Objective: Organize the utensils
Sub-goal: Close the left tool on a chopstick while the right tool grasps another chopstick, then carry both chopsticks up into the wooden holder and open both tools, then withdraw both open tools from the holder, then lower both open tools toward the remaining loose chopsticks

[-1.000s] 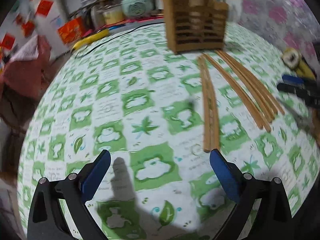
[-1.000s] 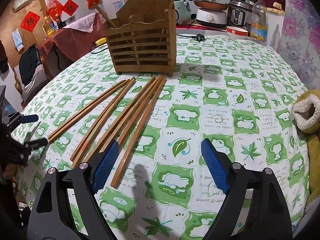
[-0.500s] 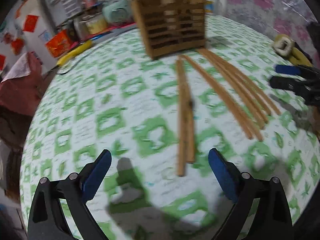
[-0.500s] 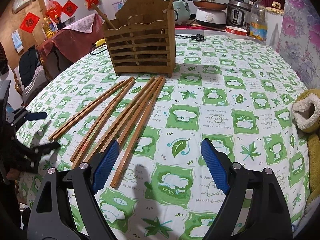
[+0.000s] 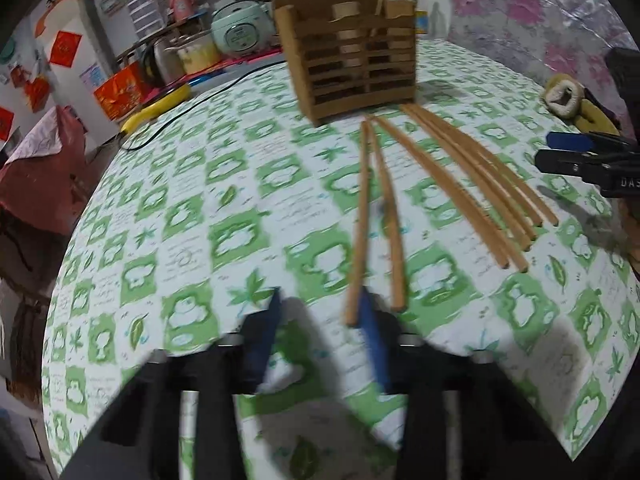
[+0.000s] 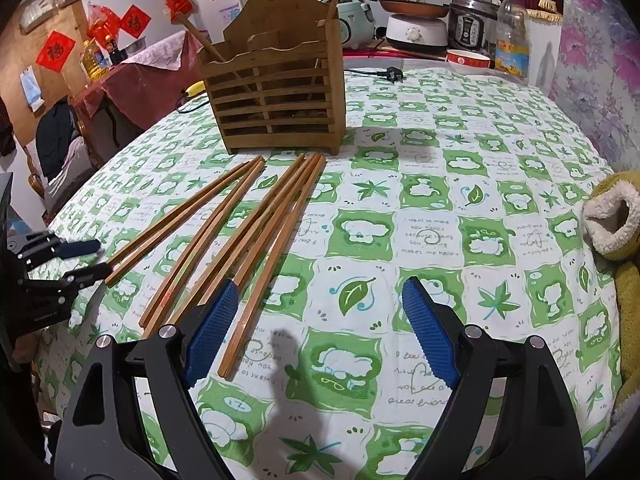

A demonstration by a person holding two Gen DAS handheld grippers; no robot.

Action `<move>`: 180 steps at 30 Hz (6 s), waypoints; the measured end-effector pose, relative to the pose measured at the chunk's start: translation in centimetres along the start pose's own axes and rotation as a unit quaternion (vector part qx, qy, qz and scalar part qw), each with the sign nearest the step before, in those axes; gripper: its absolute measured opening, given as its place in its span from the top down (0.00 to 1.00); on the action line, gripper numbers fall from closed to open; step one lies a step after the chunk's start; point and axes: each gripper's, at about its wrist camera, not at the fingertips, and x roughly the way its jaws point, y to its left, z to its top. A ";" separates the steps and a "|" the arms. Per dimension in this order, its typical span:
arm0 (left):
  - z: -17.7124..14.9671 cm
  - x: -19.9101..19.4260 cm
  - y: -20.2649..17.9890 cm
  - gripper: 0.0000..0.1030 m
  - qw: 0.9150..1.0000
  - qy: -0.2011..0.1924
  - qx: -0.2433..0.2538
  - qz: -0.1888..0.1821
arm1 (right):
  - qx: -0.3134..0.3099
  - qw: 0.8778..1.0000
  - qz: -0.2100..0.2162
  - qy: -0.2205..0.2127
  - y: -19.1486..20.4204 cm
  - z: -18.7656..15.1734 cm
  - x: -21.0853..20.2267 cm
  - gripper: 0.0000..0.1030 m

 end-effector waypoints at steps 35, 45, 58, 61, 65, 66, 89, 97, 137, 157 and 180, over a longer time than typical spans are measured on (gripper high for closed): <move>1.5 -3.6 1.8 0.94 0.996 -0.038 -0.076 0.021 | -0.052 0.998 0.017 -0.029 1.0 -1.0 -4.5 0.92; 9.0 -11.5 2.2 0.94 0.986 -0.140 -0.084 0.027 | -0.032 0.988 0.016 -0.150 1.0 7.5 -10.6 0.93; 5.1 -6.1 1.6 0.49 0.996 -0.045 -0.072 0.033 | -0.017 0.983 0.048 -0.174 1.5 10.9 -10.8 0.94; 1.9 -3.2 2.0 0.49 0.996 0.006 -0.089 0.013 | -0.012 0.984 0.050 -0.168 1.5 10.8 -10.3 0.94; -0.4 -1.3 1.8 0.49 0.995 0.030 -0.091 0.000 | -0.010 0.984 0.054 -0.171 1.4 10.9 -10.5 0.94; -0.8 -1.0 1.7 0.49 0.995 0.032 -0.091 -0.003 | -0.010 0.984 0.053 -0.172 1.5 10.9 -10.5 0.94; 13.1 -14.5 1.9 0.94 0.981 -0.172 -0.092 -0.009 | -0.009 0.973 0.069 -0.218 2.6 13.8 -13.0 0.94; 20.3 -17.2 2.6 0.94 0.965 -0.233 -0.114 -0.047 | -0.001 0.957 0.058 -0.283 3.4 17.4 -14.6 0.94; 13.5 -3.5 6.8 0.06 0.964 -0.166 -0.195 0.074 | 0.019 0.970 0.000 -0.244 2.8 18.7 -7.1 0.17; 6.9 1.9 3.8 0.06 0.986 -0.030 -0.163 0.028 | -0.045 0.998 -0.021 -0.034 0.7 3.9 0.9 0.11; 3.1 1.3 0.0 0.06 0.996 -0.004 -0.091 0.018 | -0.122 0.990 -0.011 0.065 2.6 -0.7 1.5 0.13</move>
